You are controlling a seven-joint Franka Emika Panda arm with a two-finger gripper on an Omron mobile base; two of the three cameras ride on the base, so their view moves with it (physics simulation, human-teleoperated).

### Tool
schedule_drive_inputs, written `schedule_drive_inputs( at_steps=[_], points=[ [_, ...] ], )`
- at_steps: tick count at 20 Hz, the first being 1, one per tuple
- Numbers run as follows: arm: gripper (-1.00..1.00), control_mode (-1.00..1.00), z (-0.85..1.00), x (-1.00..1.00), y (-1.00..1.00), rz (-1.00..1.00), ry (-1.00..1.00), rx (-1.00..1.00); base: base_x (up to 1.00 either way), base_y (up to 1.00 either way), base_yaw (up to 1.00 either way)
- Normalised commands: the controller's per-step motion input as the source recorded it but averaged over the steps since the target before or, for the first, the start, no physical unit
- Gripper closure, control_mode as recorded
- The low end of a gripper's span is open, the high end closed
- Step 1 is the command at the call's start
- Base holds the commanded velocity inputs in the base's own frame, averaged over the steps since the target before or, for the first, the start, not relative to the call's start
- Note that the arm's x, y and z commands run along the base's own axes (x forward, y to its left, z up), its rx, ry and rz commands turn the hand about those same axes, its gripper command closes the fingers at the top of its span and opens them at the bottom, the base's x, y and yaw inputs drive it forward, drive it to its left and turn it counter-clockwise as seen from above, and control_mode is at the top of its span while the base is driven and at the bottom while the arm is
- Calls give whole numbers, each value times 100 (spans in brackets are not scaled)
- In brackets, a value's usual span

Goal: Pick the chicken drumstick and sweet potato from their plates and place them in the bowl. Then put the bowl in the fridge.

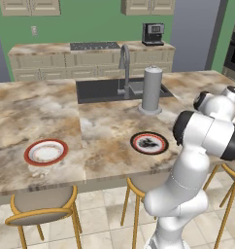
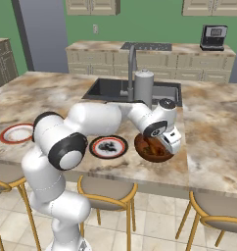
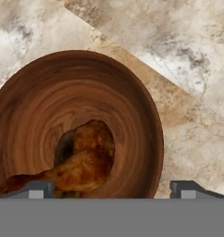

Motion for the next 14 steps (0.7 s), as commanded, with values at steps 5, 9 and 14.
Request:
schedule_drive_inputs(
  at_steps=[5,9,14],
  points=[
    [-100,-100,-17,-25,4,0,12,0,0,0,0],
    [-100,-100,-16,-8,4,0,4,1,0,0,0],
    [-100,-100,-21,0,0,0,3,4,0,0,0]
  ],
)
